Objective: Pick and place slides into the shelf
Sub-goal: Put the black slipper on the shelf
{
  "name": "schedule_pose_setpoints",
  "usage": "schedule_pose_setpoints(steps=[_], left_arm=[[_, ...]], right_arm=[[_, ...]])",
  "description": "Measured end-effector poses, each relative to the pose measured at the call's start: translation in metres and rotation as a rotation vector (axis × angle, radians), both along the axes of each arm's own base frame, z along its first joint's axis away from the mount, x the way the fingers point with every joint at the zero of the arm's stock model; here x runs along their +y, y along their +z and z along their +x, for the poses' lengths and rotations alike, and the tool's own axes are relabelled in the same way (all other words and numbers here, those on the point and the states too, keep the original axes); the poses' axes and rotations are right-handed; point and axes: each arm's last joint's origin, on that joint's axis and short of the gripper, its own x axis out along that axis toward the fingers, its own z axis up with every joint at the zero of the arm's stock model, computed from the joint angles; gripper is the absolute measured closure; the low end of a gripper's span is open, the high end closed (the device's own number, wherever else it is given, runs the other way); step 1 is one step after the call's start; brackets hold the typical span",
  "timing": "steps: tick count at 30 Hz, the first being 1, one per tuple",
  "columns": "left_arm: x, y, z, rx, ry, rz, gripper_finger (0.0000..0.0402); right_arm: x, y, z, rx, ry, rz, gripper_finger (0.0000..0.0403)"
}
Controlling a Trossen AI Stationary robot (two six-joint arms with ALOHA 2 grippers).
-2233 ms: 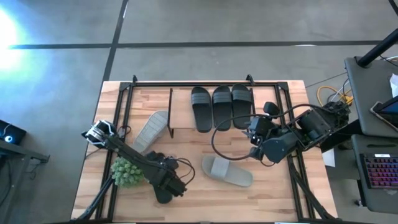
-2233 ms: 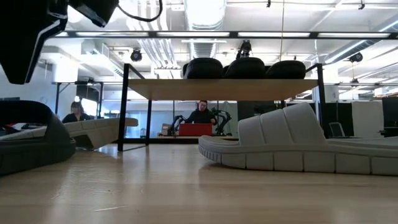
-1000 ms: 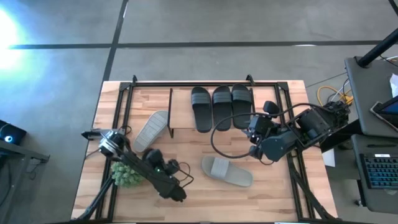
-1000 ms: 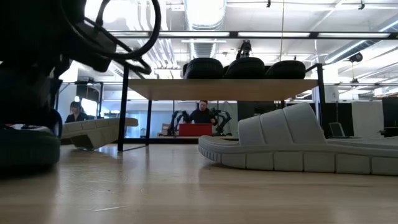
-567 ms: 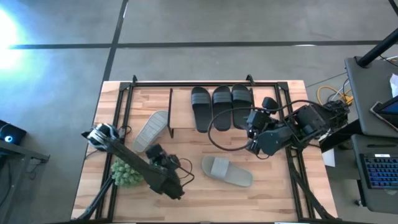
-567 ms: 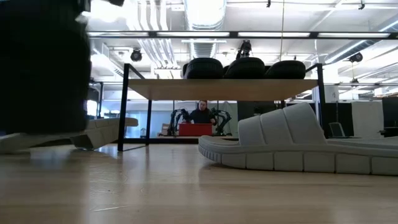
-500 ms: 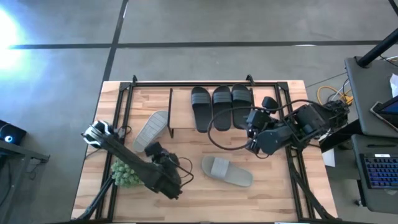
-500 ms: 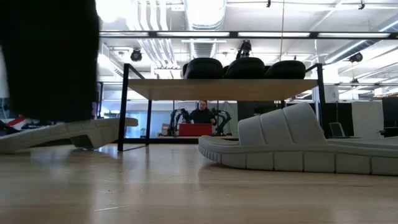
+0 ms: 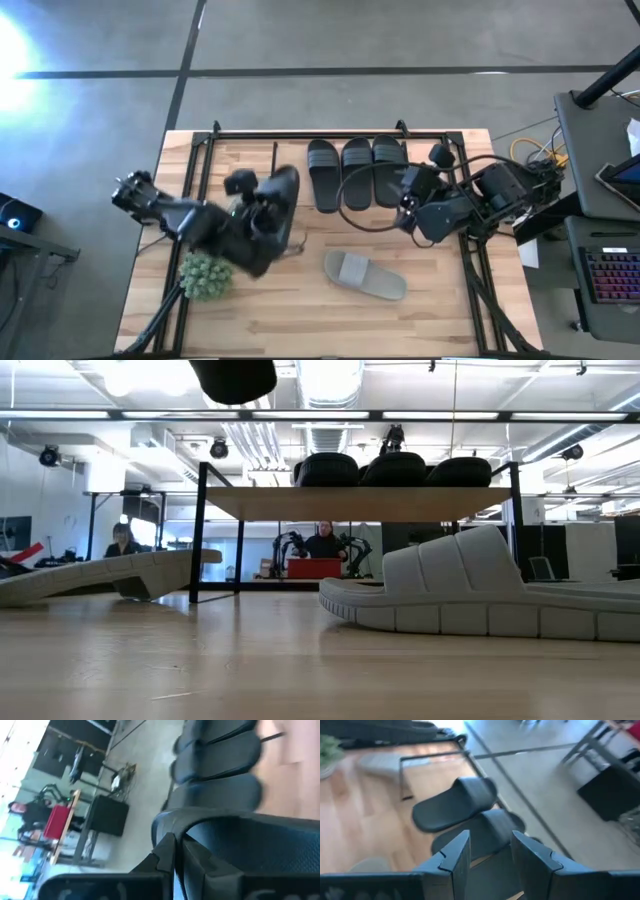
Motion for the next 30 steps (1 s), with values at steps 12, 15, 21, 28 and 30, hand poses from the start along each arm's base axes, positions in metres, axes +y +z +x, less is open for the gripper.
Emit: schedule_pose_setpoints(steps=[12, 15, 21, 28, 30], left_arm=[[0.101, -0.025, 0.049, 0.154, 0.158, 0.043, 0.0401], [0.114, -0.044, 0.059, 0.227, 0.133, 0.088, 0.0401], [0.132, -0.08, 0.067, 0.347, 0.081, 0.108, 0.0401], [0.136, -0.104, 0.071, 0.348, 0.047, 0.112, 0.0402], [0.138, -0.111, 0.07, 0.367, 0.032, 0.094, 0.0402]], right_arm=[[-0.017, 0.002, 0.004, -0.071, -0.143, -0.034, 0.0269], [-0.019, 0.002, 0.005, -0.073, -0.153, -0.032, 0.0268], [-0.021, 0.002, 0.005, -0.087, -0.175, -0.019, 0.0268], [-0.026, 0.002, 0.007, -0.088, -0.198, -0.02, 0.0268], [-0.026, 0.002, 0.007, -0.093, -0.203, -0.015, 0.0268]])
